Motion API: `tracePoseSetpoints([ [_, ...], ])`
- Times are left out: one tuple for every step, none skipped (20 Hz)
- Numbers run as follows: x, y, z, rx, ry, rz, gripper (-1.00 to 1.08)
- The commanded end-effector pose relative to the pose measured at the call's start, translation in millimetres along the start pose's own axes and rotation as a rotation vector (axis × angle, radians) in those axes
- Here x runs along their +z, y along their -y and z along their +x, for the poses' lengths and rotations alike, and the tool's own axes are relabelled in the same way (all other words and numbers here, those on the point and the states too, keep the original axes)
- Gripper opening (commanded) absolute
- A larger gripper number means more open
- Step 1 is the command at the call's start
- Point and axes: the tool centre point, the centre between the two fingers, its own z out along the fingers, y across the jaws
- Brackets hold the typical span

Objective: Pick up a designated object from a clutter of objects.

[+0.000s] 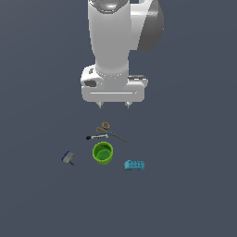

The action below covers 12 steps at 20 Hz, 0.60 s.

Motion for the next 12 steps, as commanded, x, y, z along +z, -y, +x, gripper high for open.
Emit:
tracePoseSetpoints([
  [0.0, 0.0, 0.0, 0.000, 0.000, 0.000, 1.00],
  [0.0, -0.2, -0.1, -0.001, 0.000, 0.000, 1.00],
  [-0.1, -0.4, -0.3, -0.003, 0.001, -0.001, 1.00],
  [-0.2, -0.8, -0.6, -0.006, 0.003, -0.002, 1.00],
  [-0.3, -1.4, -1.1, -0.011, 0.005, -0.004, 1.00],
  [-0.5, -2.1, -1.7, -0.016, 0.007, -0.006, 1.00],
  [-0.7, -3.0, -2.4, -0.023, 0.010, -0.009, 1.00],
  [-0.9, -3.8, -3.1, -0.029, 0.013, -0.011, 1.00],
  [-1.0, -4.5, -3.6, -0.034, 0.015, -0.013, 1.00],
  [-1.1, -5.0, -4.0, -0.038, 0.017, -0.014, 1.00],
  [-1.2, -5.3, -4.3, -0.040, 0.018, -0.015, 1.00],
  [-1.3, -5.5, -4.4, -0.040, 0.018, -0.015, 1.00],
])
